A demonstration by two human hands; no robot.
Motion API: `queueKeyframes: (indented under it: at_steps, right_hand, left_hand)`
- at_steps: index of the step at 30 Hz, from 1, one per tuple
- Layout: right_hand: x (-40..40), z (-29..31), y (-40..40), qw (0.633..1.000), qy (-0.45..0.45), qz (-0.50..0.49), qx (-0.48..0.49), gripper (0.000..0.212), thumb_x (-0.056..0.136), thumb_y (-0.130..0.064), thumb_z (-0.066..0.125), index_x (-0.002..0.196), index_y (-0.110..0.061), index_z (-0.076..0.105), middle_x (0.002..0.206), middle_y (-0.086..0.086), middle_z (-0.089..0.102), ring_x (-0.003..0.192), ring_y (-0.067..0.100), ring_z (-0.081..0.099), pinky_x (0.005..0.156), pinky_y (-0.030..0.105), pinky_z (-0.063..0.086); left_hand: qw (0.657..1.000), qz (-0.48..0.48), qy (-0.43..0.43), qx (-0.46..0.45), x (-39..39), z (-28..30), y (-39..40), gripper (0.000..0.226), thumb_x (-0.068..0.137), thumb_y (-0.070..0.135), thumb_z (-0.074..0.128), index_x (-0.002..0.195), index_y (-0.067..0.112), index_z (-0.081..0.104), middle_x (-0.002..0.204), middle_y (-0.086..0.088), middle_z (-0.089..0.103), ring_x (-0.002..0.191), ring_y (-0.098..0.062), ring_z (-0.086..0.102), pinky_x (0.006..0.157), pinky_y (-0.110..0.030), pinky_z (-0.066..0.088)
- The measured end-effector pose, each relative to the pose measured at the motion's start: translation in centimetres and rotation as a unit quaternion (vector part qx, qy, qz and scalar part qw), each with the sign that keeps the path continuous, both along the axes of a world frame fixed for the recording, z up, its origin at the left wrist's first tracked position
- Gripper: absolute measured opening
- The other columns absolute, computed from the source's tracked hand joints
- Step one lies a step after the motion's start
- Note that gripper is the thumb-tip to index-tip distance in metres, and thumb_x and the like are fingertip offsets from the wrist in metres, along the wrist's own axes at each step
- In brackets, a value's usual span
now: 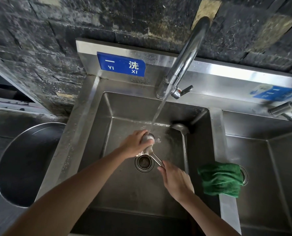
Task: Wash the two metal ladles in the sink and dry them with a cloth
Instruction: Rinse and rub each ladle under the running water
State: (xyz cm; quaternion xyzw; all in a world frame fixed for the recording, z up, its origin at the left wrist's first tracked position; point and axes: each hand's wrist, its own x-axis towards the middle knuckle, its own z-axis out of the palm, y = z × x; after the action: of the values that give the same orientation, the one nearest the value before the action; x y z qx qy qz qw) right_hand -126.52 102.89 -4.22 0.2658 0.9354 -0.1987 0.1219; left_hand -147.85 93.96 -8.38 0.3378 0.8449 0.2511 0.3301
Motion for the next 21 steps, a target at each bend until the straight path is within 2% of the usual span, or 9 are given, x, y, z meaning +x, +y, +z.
queueKeyframes:
  at_steps: [2,4,6,7,10,13,15,17,21]
  right_hand:
    - [-0.4,-0.2,0.0,0.996,0.015,0.051,0.067,0.029,0.105,-0.038,0.045,0.128,-0.019,0.046,0.098,0.000,0.067,0.078,0.026,0.074,0.054,0.042,0.057]
    - [-0.9,-0.1,-0.3,0.992,0.015,0.086,0.089,0.053,0.089,-0.018,0.072,0.137,-0.013,0.050,0.089,0.001,0.066,0.066,0.019,0.072,0.039,0.036,0.055]
    - [-1.0,-0.5,-0.3,0.979,0.024,0.131,0.157,0.071,0.074,-0.003,0.077,0.142,-0.011,0.055,0.095,0.003,0.067,0.064,0.017,0.068,0.036,0.033,0.053]
    - [-1.1,-0.3,-0.2,0.971,0.039,0.149,0.184,0.075,0.071,0.001,0.075,0.142,-0.012,0.056,0.105,0.004,0.068,0.063,0.018,0.067,0.035,0.033,0.053]
    - [-0.5,-0.1,0.1,0.958,0.072,0.186,0.208,0.082,0.063,0.004,0.077,0.141,-0.016,0.060,0.135,-0.001,0.065,0.059,0.019,0.064,0.032,0.032,0.051]
    - [-0.2,-0.6,0.1,0.956,0.072,0.206,0.195,0.092,0.056,0.009,0.081,0.142,-0.017,0.060,0.151,-0.007,0.054,0.058,0.020,0.061,0.032,0.032,0.051]
    - [-0.4,-0.8,-0.3,0.965,0.057,0.188,0.172,0.095,0.055,0.006,0.085,0.143,-0.020,0.059,0.155,-0.010,0.049,0.057,0.019,0.060,0.033,0.032,0.052]
    - [-0.7,-1.1,-0.7,0.970,0.055,0.175,0.162,0.097,0.053,0.004,0.088,0.142,-0.021,0.060,0.155,-0.012,0.049,0.055,0.018,0.060,0.033,0.033,0.053]
    - [-0.9,-0.6,-1.1,0.977,0.032,0.154,0.147,0.099,0.049,0.008,0.087,0.140,-0.022,0.061,0.154,-0.013,0.049,0.055,0.019,0.060,0.033,0.034,0.053]
  left_hand:
    - [0.999,-0.014,0.036,-0.010,1.6,0.2,0.1,0.066,0.092,0.063,0.029,0.148,0.028,0.032,0.151,-0.004,0.035,0.139,-0.033,0.036,0.108,-0.055,0.040]
    - [0.995,-0.067,0.065,-0.023,3.5,0.3,0.5,0.057,0.094,0.059,0.026,0.147,0.038,0.029,0.161,0.005,0.016,0.150,-0.036,0.009,0.111,-0.069,0.027]
    - [0.991,-0.095,0.093,-0.033,4.5,0.6,0.5,0.050,0.101,0.053,0.026,0.149,0.042,0.030,0.166,0.014,-0.002,0.154,-0.029,-0.012,0.114,-0.074,0.011]
    - [0.989,-0.094,0.108,-0.026,4.4,0.7,0.3,0.048,0.103,0.050,0.024,0.150,0.044,0.029,0.166,0.017,-0.004,0.154,-0.025,-0.015,0.114,-0.073,0.010]
    - [0.994,-0.065,0.090,0.008,2.6,-0.1,-0.8,0.044,0.105,0.049,0.022,0.149,0.052,0.026,0.167,0.013,0.005,0.155,-0.019,-0.003,0.118,-0.064,0.017]
    - [0.999,0.015,0.039,0.025,2.1,-0.2,-0.9,0.052,0.102,0.052,0.014,0.150,0.037,0.027,0.164,0.011,0.019,0.154,-0.016,0.012,0.117,-0.063,0.022]
    - [0.998,-0.009,0.054,-0.001,3.3,0.0,-0.1,0.053,0.104,0.048,0.015,0.154,0.032,0.023,0.164,0.012,0.018,0.155,-0.015,0.006,0.119,-0.063,0.016]
    - [0.997,-0.024,0.067,0.007,3.4,-0.3,0.0,0.048,0.105,0.044,0.018,0.151,0.035,0.029,0.161,0.014,0.024,0.154,-0.013,0.007,0.117,-0.058,0.018]
    - [0.993,0.118,-0.026,-0.003,0.9,-0.6,-0.8,0.048,0.106,0.042,0.015,0.139,0.029,0.048,0.148,0.001,0.045,0.137,-0.022,0.045,0.111,-0.045,0.038]
